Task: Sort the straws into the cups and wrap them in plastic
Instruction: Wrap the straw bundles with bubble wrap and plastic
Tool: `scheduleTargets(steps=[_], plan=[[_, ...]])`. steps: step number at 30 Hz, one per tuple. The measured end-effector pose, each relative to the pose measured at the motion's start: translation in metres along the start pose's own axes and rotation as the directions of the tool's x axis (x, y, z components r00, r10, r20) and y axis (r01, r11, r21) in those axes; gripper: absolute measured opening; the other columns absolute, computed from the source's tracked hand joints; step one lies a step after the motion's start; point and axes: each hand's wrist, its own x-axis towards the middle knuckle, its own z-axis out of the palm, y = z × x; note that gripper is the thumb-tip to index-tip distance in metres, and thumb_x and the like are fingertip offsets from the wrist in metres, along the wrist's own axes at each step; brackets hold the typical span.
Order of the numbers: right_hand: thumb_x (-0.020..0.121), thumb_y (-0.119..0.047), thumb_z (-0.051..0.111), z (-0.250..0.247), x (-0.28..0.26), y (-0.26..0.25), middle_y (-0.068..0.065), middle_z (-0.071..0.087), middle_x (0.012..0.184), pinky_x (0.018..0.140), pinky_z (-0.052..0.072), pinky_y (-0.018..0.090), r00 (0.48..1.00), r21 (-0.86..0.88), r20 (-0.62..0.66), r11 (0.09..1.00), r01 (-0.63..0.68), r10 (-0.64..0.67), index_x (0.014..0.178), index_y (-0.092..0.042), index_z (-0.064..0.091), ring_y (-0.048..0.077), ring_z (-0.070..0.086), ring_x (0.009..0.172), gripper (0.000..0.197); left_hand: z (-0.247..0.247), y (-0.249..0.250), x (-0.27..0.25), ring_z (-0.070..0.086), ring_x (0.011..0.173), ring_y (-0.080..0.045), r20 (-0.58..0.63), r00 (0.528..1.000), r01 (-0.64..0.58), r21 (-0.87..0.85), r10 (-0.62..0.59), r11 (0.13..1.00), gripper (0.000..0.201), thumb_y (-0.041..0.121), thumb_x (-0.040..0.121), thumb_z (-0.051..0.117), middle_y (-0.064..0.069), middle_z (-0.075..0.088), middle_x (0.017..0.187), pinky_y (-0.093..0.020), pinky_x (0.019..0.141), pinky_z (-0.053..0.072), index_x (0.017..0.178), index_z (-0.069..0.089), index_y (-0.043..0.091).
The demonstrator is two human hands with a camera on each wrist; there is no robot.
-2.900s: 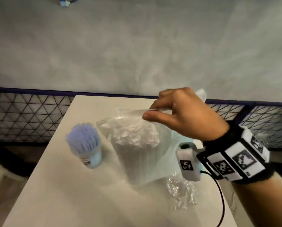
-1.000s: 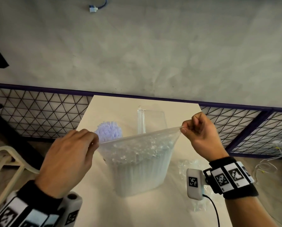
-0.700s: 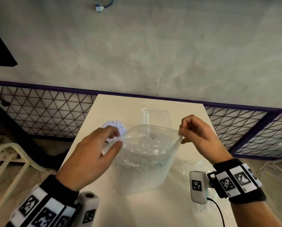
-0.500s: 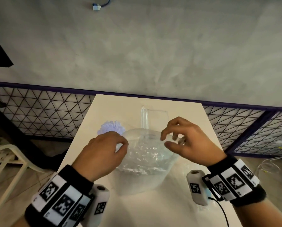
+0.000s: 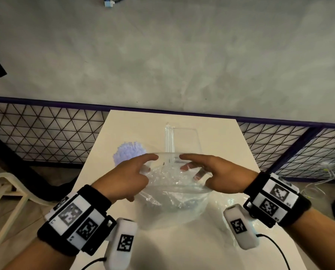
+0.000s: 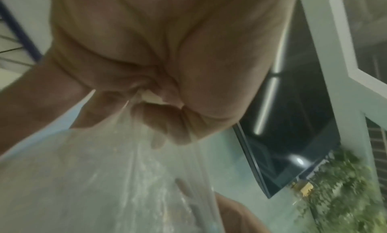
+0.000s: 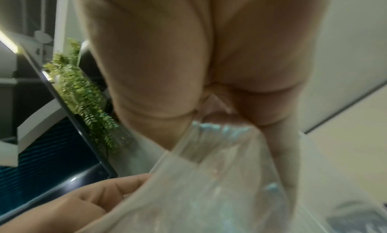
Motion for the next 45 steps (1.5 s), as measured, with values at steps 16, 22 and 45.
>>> scheduleTargets(steps=[16, 22, 45], plan=[[0.089, 0.019, 0.035, 0.042, 0.01, 0.035, 0.002, 0.062, 0.099, 0.064, 0.042, 0.019, 0.988, 0.424, -0.039, 0.897, -0.12, 0.151, 0.115, -0.025, 0.07, 0.003, 0.055, 0.076, 0.062, 0.009, -0.048, 0.025, 0.07, 0.098, -0.01, 0.054, 0.998, -0.022, -0.302, 0.04, 0.953, 0.06, -0.02, 0.082, 0.036, 0.008, 0.072, 0.101, -0.038, 0.07, 0.043, 0.106, 0.074, 0.021], [0.087, 0.009, 0.034, 0.064, 0.017, 0.055, 0.002, 0.062, 0.129, 0.073, 0.055, 0.04, 0.938, 0.396, -0.001, 0.861, -0.318, 0.347, 0.116, -0.029, 0.071, 0.022, 0.061, 0.091, 0.061, 0.021, -0.069, 0.037, 0.068, 0.103, -0.037, 0.144, 0.989, 0.027, -0.359, 0.027, 0.933, 0.041, -0.01, 0.09, 0.046, -0.014, 0.075, 0.108, -0.037, 0.086, 0.052, 0.107, 0.075, 0.013], [0.065, -0.006, 0.09, 0.076, -0.022, 0.059, -0.006, 0.043, 0.12, 0.069, 0.063, 0.043, 0.879, 0.331, -0.468, 0.903, 0.274, -0.095, 0.088, -0.021, 0.061, 0.017, 0.055, 0.108, 0.04, 0.045, -0.098, 0.046, 0.051, 0.092, -0.006, -0.272, 0.823, -0.564, -0.303, 0.498, 0.768, 0.049, 0.035, 0.051, 0.095, 0.011, 0.042, 0.108, -0.018, 0.067, 0.051, 0.072, 0.05, 0.034]])
